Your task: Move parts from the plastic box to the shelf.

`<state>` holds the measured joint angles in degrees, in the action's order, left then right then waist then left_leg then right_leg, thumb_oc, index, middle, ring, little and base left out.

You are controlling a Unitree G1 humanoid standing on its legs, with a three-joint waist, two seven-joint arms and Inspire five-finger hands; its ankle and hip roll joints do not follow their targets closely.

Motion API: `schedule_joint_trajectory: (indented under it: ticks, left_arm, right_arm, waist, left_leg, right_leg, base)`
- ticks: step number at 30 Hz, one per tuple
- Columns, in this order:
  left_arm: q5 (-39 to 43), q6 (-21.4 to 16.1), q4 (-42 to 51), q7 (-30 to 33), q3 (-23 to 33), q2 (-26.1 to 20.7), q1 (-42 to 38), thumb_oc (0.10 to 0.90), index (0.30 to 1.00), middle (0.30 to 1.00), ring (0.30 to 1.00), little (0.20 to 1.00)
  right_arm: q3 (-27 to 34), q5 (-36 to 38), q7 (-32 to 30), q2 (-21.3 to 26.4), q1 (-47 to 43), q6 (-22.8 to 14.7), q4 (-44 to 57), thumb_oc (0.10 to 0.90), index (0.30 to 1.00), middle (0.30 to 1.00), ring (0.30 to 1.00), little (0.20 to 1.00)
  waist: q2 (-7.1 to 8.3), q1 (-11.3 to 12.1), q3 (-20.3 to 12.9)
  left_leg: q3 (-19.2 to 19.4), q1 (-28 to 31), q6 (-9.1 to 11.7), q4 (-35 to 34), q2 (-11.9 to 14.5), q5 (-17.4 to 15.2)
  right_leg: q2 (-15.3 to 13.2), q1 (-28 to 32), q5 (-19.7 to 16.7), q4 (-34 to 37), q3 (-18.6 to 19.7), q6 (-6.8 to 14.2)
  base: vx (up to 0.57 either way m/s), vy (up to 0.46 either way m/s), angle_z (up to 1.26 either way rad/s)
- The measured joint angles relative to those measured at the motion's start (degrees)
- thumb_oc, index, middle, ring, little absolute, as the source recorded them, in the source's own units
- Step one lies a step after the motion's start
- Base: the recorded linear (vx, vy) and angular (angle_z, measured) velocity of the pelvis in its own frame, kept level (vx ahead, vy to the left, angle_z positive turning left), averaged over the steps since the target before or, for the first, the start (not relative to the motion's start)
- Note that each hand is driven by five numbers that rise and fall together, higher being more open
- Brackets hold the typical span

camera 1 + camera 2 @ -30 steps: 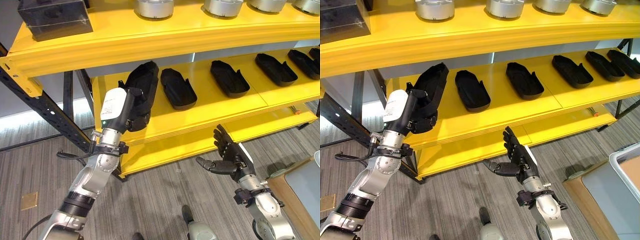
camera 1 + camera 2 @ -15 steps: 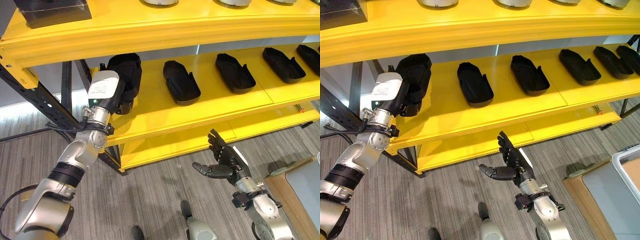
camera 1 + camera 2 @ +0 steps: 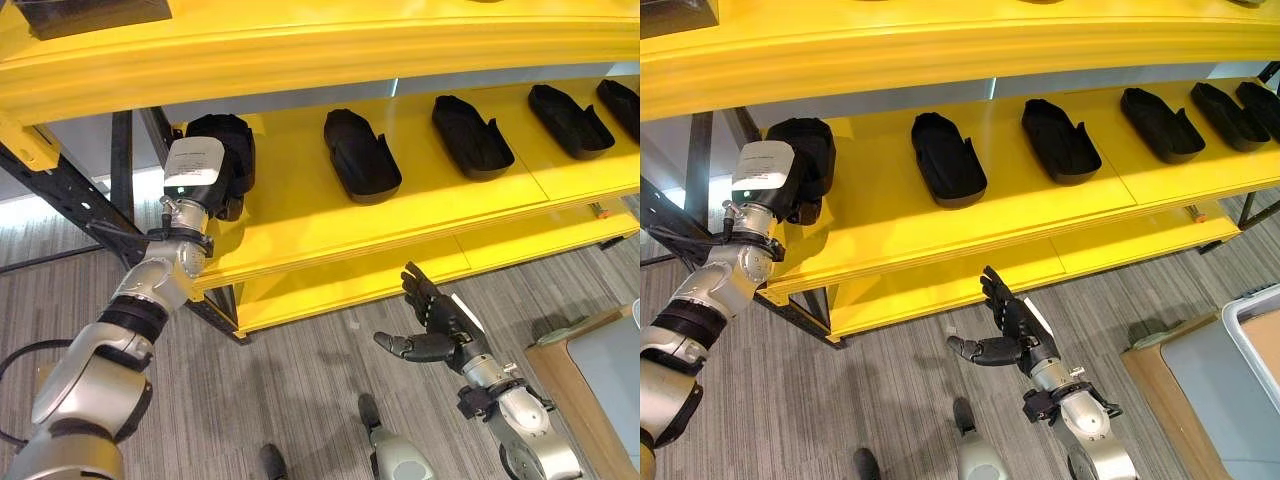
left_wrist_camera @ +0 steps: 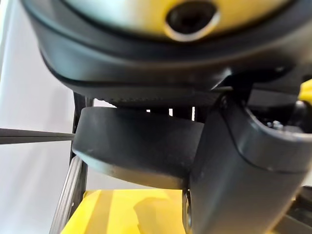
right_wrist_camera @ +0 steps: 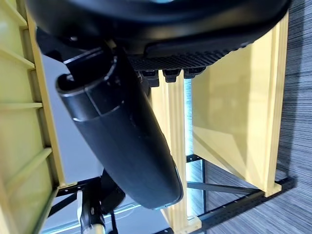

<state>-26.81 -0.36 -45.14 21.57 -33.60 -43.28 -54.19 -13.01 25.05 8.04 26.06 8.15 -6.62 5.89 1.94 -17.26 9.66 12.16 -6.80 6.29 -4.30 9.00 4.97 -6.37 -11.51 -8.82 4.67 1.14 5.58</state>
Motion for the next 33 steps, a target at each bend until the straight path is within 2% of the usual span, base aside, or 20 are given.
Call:
schedule_joint_trajectory:
  ticks: [2, 8, 18, 21, 27, 33]
  left_arm:
    - [1.97, -0.08, -0.92, 0.46, -0.13, 0.06, -3.58, 0.4, 0.3, 0.3, 0.3, 0.3]
    - [6.24, 0.5, -6.12, 1.24, -0.62, 1.6, -10.36, 0.4, 0.3, 0.3, 0.3, 0.3]
    - [8.62, 0.41, -7.65, 2.41, -0.97, 1.77, -12.36, 0.4, 0.3, 0.3, 0.3, 0.3]
    - [10.82, 0.86, -11.19, 4.12, -0.86, 3.55, -13.15, 0.4, 0.3, 0.3, 0.3, 0.3]
    - [10.86, 1.87, -11.31, 4.43, -0.46, 4.29, -13.86, 0.4, 0.3, 0.3, 0.3, 0.3]
    - [10.87, 2.93, -15.26, 4.39, 0.26, 6.05, -14.92, 0.4, 0.3, 0.3, 0.3, 0.3]
  right_arm:
    - [-0.02, 1.02, -0.07, 1.41, -0.31, 0.0, 0.05, 0.9, 1.0, 1.0, 1.0, 1.0]
    - [-0.92, 2.24, -0.07, 3.84, -3.17, 0.01, 0.28, 0.9, 1.0, 1.0, 1.0, 1.0]
    - [-0.97, 3.25, -0.16, 3.96, -4.49, -0.42, 0.56, 0.9, 1.0, 1.0, 1.0, 1.0]
    - [-1.31, 3.27, -0.53, 4.44, -4.23, -0.49, 0.56, 0.9, 1.0, 1.0, 1.0, 1.0]
    - [-1.96, 4.41, -0.53, 5.29, -4.05, -0.66, 0.98, 0.9, 1.0, 1.0, 1.0, 1.0]
    - [-1.97, 4.41, -0.5, 5.94, -3.86, -0.67, 1.01, 0.9, 1.0, 1.0, 1.0, 1.0]
  waist:
    - [-0.3, -0.13, 3.61]
    - [-0.8, -0.24, 7.23]
    - [-0.57, -0.12, 7.73]
    - [-0.59, -0.08, 7.74]
    - [-0.7, 0.16, 9.04]
    - [-0.71, 0.33, 9.05]
  left_leg:
    - [-0.04, -0.2, 0.01, 0.01, 0.02, 0.18]
    - [-0.05, -3.27, -0.03, 1.0, 0.18, 0.4]
    - [-0.1, -4.23, 0.28, 1.0, 0.86, 0.58]
    - [-0.14, -4.99, 0.37, 1.15, 0.96, 0.69]
    - [-1.22, -5.61, 0.37, 1.73, 1.0, 0.72]
    - [-1.59, -5.97, 0.37, 2.14, 0.98, 0.72]
  right_leg:
    - [0.06, -0.39, -0.01, -0.38, 0.08, 0.0]
    - [0.23, -3.85, -0.02, -2.08, 0.14, -0.03]
    - [0.97, -5.15, 0.18, -2.64, 0.08, -0.25]
    - [1.04, -6.01, 0.2, -2.99, 0.12, -0.29]
    - [1.02, -6.06, 0.49, -3.58, -0.26, -0.43]
    - [0.94, -6.09, 0.49, -3.75, -0.49, -0.44]
  base:
    - [-0.08, -0.019, -0.01]
    - [-0.05, -0.03, -0.02]
    - [-0.01, -0.006, -0.01]
    - [-0.01, -0.01, -0.01]
    - [-0.01, -0.015, 0.06]
    - [0.0, -0.004, 0.03]
